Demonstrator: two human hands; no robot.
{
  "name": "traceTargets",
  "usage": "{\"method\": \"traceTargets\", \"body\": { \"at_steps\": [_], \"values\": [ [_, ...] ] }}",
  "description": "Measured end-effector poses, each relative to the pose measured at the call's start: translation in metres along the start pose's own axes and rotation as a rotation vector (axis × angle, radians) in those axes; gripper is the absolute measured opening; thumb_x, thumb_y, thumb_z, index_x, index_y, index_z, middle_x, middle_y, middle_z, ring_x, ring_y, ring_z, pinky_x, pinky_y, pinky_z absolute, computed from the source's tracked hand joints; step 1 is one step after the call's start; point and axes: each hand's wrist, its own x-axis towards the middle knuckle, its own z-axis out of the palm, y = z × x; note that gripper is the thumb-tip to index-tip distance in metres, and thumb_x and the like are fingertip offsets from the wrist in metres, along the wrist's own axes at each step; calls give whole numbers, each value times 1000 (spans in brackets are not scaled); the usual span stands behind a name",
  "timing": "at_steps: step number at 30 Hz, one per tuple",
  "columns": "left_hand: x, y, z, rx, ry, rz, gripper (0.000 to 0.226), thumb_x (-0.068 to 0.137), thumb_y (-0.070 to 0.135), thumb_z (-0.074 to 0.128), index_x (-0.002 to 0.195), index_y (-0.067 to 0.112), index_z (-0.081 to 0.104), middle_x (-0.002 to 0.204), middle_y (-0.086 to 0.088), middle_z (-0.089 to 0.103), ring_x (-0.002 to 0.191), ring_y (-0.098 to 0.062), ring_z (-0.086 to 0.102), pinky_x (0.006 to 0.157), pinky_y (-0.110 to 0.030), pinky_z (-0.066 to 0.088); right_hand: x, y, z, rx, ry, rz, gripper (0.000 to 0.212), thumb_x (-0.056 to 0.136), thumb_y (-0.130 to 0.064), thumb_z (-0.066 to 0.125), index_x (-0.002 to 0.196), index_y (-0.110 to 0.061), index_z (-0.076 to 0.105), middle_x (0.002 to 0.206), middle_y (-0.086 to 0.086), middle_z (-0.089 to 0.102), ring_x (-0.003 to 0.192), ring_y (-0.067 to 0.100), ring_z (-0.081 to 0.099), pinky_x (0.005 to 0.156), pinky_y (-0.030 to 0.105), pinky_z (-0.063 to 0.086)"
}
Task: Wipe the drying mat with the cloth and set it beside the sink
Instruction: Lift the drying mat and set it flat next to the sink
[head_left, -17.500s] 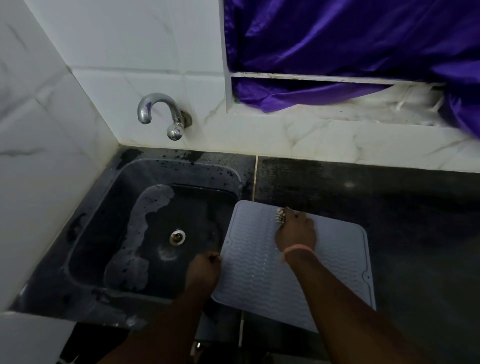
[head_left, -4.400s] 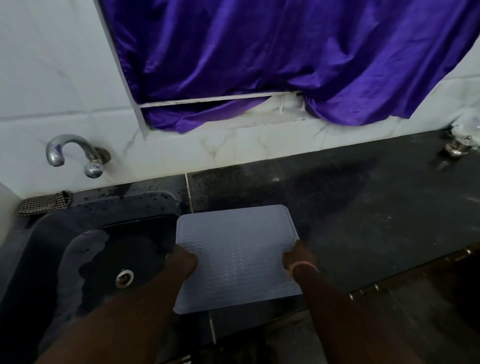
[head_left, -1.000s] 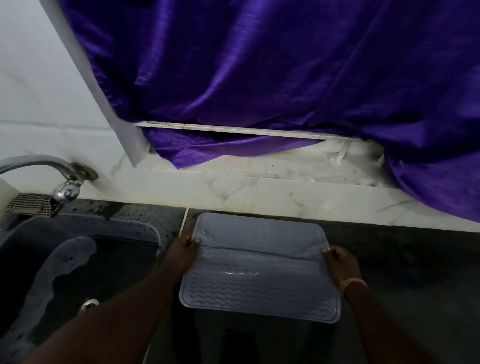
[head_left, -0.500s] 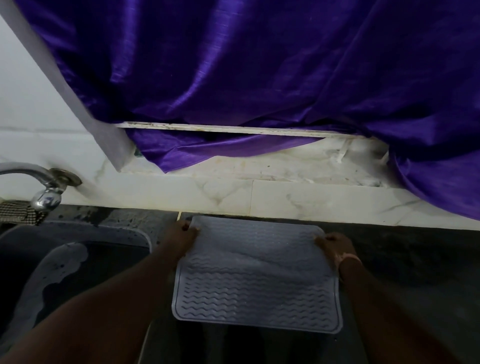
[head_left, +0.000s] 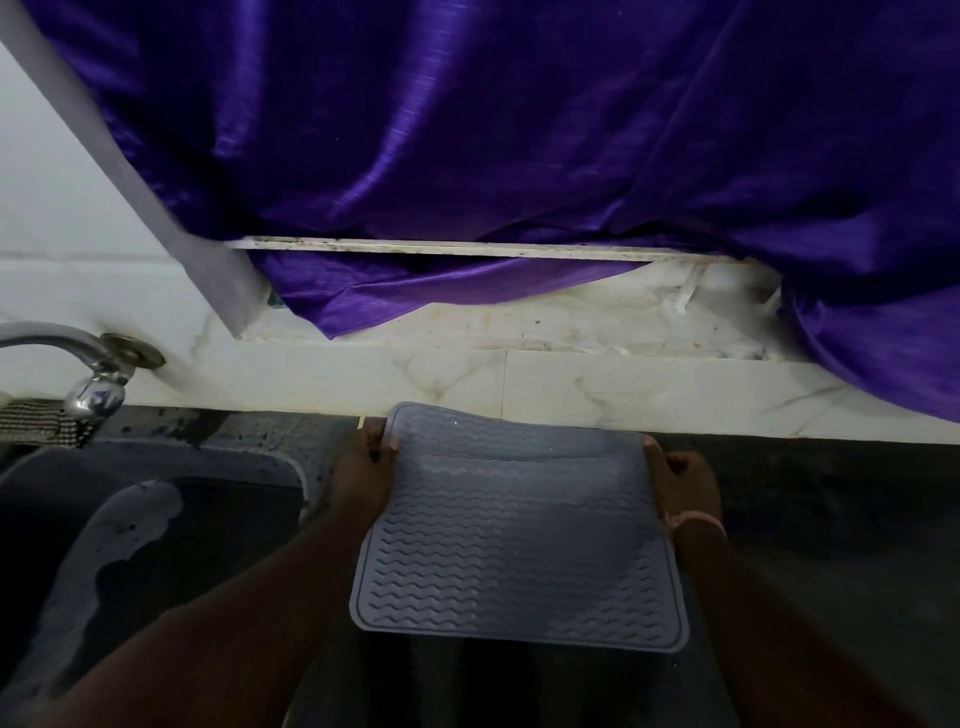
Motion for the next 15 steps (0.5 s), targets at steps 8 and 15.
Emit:
{"method": "traceTargets", "body": {
  "at_steps": [8,15],
  "values": [
    [-77,-40,-13,183,-47,-187,32,95,44,58,110,16,65,104,-10,71,96,-30,66,85,-41,54,-69,40,-17,-225,70,95,74,78,-83,44,89,-11,61,81,9,65,72,27,62,64,32,46],
    [-97,-32,-21,68,-158,-131,56,98,34,56,147,12,39,140,-17,54,124,-37,54,102,-42,45,-104,44,-23,-350,-13,34,58,95,-57,44,102,-2,60,107,25,64,98,41,62,83,39,47]
  ]
}}
